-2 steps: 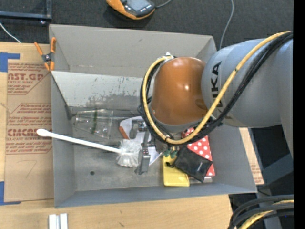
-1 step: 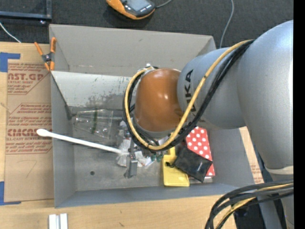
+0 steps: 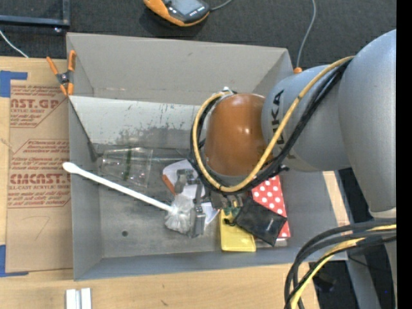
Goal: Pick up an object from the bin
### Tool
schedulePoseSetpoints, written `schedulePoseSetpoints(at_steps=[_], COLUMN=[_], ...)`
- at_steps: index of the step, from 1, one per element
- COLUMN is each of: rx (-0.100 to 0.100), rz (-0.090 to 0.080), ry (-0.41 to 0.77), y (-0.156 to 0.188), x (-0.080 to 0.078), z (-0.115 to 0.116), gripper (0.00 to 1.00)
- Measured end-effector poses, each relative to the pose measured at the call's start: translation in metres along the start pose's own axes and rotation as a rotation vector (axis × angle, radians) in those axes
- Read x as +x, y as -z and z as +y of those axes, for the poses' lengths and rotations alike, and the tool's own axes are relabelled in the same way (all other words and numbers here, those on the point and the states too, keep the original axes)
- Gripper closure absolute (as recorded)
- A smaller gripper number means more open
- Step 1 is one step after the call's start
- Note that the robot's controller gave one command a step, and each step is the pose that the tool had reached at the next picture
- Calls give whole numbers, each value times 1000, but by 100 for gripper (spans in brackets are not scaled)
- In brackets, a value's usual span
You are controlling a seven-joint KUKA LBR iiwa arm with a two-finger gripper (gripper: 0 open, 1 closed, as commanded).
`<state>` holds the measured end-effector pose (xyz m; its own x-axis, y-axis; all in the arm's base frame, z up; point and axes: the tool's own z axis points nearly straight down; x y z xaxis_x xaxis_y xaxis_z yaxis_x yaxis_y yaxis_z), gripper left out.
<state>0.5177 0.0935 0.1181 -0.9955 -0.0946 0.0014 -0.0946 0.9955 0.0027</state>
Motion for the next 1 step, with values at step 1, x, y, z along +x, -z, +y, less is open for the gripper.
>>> schedulePoseSetpoints(at_steps=[1], rx=[0], rz=[-2], ry=[-36], y=[-15], x=[22], z=[11], gripper=[100])
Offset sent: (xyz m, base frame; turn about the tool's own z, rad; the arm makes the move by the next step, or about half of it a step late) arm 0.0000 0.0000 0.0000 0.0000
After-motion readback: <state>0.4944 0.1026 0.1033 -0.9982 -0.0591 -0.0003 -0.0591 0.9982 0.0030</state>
